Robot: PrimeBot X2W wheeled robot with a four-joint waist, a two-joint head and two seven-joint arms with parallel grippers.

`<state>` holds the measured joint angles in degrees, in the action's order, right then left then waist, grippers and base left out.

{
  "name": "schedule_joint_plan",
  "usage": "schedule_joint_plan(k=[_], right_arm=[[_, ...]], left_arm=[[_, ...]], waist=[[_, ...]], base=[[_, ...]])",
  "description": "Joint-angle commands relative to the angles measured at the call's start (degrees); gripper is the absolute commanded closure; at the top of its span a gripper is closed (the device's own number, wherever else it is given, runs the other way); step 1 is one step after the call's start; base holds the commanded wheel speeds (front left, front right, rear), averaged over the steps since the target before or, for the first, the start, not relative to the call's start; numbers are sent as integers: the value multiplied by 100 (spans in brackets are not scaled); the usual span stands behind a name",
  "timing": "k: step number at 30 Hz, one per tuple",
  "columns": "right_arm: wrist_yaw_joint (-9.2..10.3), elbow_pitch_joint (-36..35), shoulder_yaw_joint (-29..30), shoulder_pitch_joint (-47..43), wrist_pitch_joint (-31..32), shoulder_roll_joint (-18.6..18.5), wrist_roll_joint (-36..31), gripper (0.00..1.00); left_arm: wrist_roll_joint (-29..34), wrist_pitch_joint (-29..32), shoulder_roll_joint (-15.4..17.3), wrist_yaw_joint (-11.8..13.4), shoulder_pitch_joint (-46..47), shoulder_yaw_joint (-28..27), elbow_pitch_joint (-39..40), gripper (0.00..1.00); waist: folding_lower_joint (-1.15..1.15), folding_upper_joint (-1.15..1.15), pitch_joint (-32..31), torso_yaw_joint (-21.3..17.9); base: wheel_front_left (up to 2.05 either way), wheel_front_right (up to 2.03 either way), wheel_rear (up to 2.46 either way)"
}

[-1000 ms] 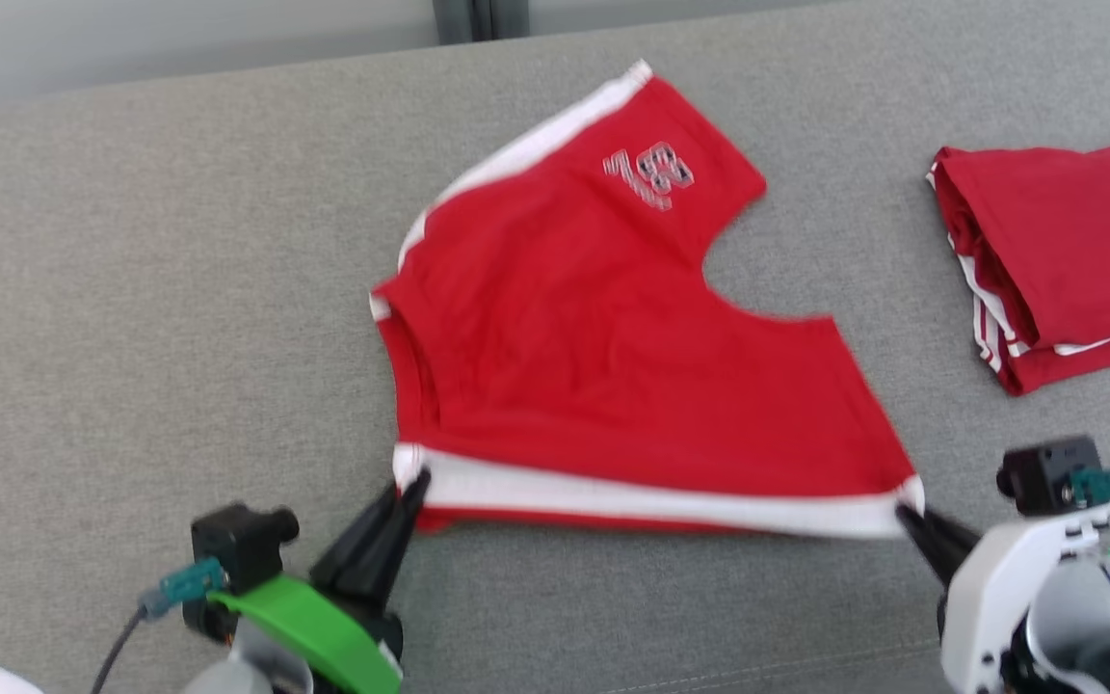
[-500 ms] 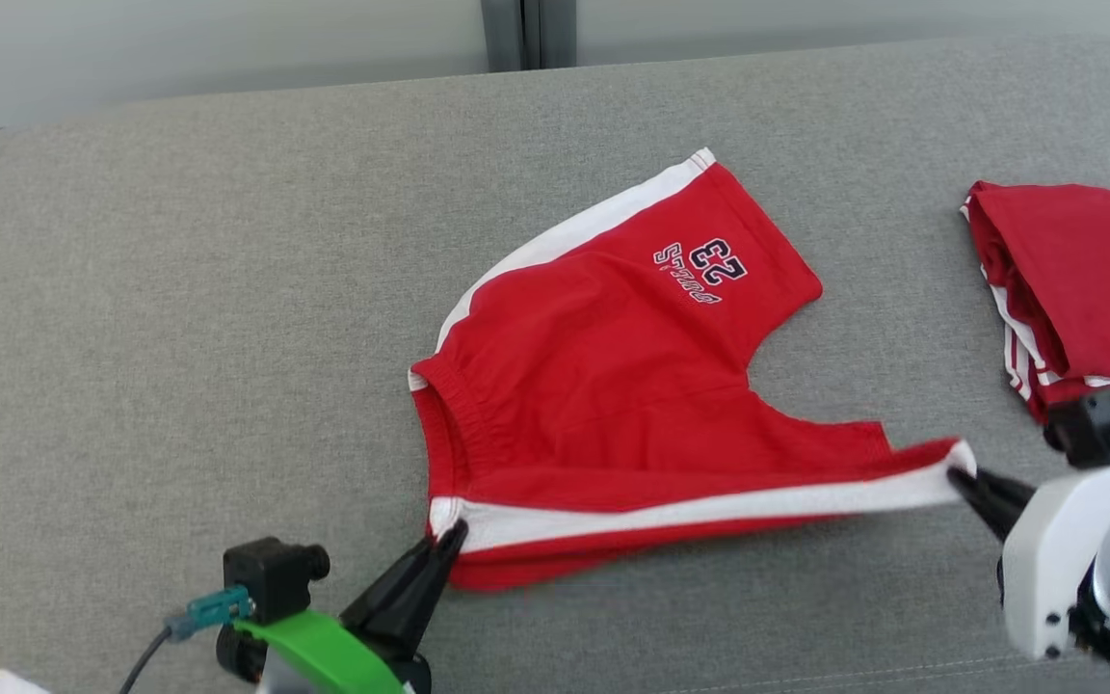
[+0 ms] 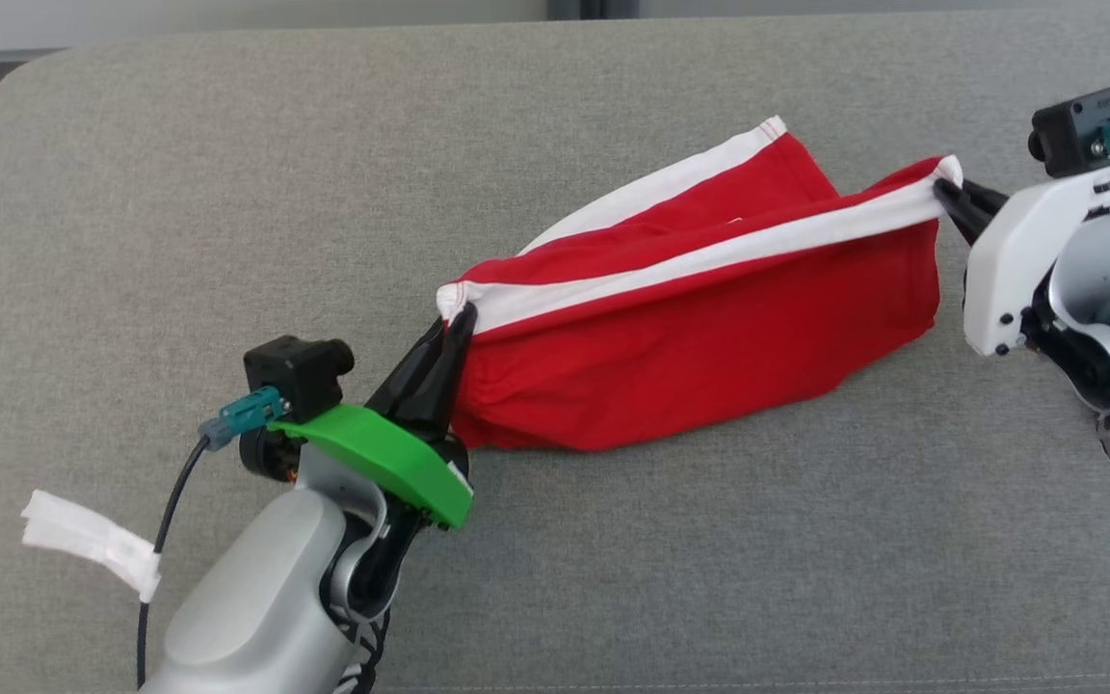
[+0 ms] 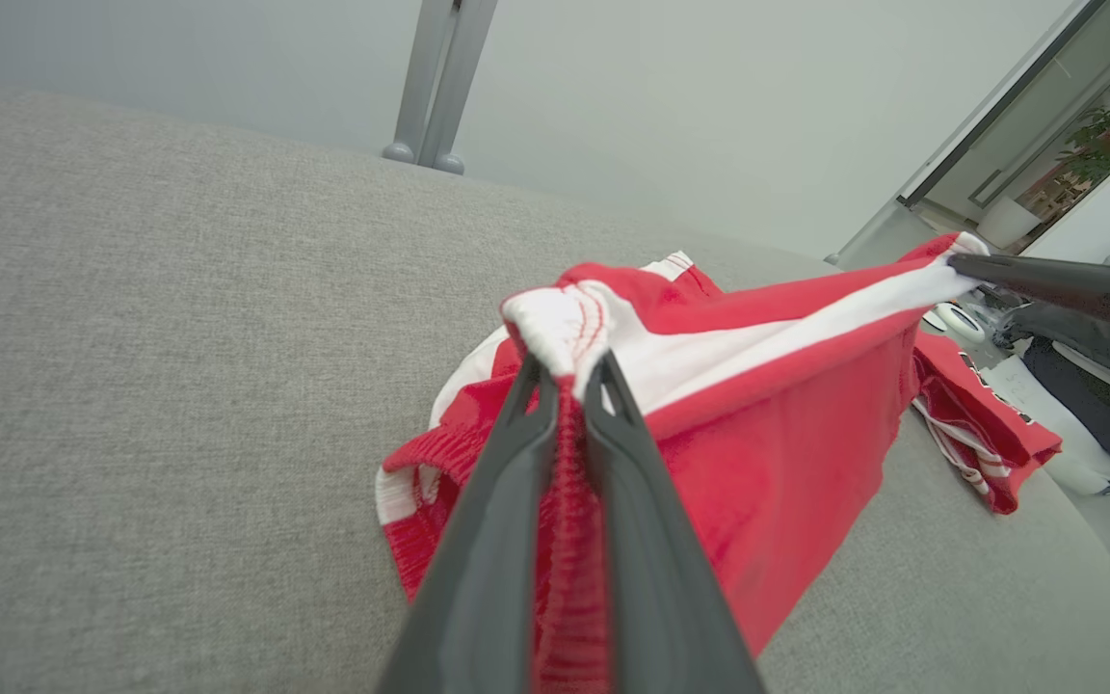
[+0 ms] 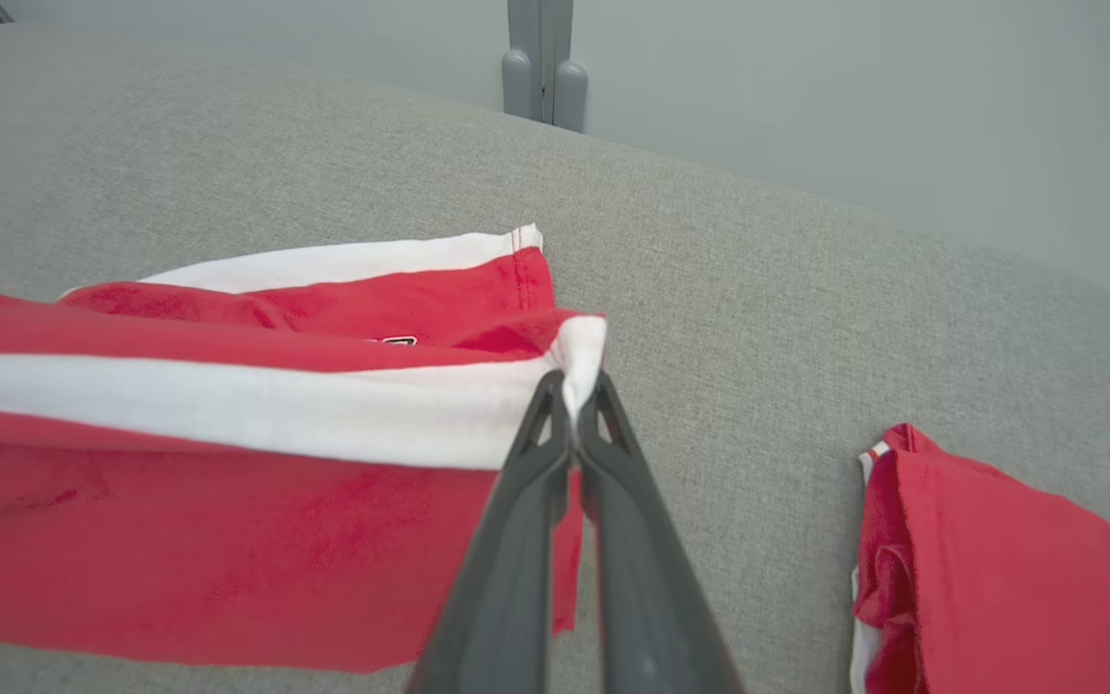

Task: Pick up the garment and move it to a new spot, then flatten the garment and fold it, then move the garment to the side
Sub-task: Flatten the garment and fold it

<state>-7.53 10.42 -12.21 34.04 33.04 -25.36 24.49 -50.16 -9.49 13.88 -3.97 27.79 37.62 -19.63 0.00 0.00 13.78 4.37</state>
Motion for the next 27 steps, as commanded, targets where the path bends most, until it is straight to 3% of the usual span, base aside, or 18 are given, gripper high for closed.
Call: schedule_joint_plan(k=[1,11,12,13,14,21,27], right_arm=[[8,275,-87,268,-160,-19,-106,100],[9,1972,-285,1714,-1040,122,-552,100],[9,2113,-277,1824,-1126,161,-569,100],[9,2221,-275,1900,-1197,190,-581,100],[9,2354,-302,1958,-1258,228,-581,0],[8,2833,-592,2155,-1518,322,-333,0],[8,2913,-660,1935,-1105,183,119,0]], left_arm=[[42,-82,-115,39,231,-10,-174,100],[262,-439,-800,30,1102,-61,-1181,100],[272,-468,-846,17,1164,-74,-1249,85],[257,-482,-881,-5,1207,-91,-1304,56],[234,-505,-916,-13,1247,-106,-1367,0],[315,-577,-1040,-131,1323,-285,-1454,0],[1163,-566,-944,-7,699,-1203,-668,0]], waist=[[0,0,271,226],[0,0,974,641],[0,0,1023,673],[0,0,1054,697],[0,0,1076,719],[0,0,962,727],[0,0,653,636]], base=[[0,0,0],[0,0,0],[0,0,0],[0,0,0],[0,0,0],[0,0,0],[0,0,0]])
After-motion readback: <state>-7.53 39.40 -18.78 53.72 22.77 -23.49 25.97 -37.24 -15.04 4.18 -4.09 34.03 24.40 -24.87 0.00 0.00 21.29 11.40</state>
